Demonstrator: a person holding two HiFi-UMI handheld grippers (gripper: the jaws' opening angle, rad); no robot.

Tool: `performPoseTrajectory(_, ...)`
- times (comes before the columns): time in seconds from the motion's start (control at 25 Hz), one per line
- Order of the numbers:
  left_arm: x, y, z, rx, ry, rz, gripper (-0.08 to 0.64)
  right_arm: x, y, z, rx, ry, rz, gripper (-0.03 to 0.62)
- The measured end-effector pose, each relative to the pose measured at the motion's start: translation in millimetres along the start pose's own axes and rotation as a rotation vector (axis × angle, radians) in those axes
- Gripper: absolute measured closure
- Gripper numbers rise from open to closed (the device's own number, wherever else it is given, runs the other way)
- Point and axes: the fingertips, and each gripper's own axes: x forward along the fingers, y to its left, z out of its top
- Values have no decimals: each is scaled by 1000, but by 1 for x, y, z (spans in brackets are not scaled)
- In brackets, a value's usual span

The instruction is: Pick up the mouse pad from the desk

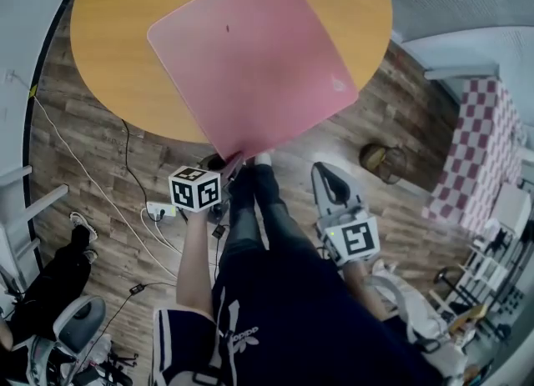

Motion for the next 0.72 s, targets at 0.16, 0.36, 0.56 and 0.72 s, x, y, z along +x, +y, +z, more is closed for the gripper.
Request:
performPoseTrajectory(0.16, -3, -3, 5, 10, -18, 0, 540, 0, -1, 0, -9, -2, -5, 588)
performPoseTrajectory(0.36, -5, -6, 10, 82, -18, 33, 539, -3, -2, 2, -18, -8, -16, 589)
performPoseTrajectory(0.56, -14, -18, 20, 143, -36, 44, 538, -12, -2, 17, -10, -57, -39, 589)
performPoseTrajectory(0.72, -20, -32, 32, 205, -46, 77, 538, -20, -6, 30, -22, -104, -45, 589)
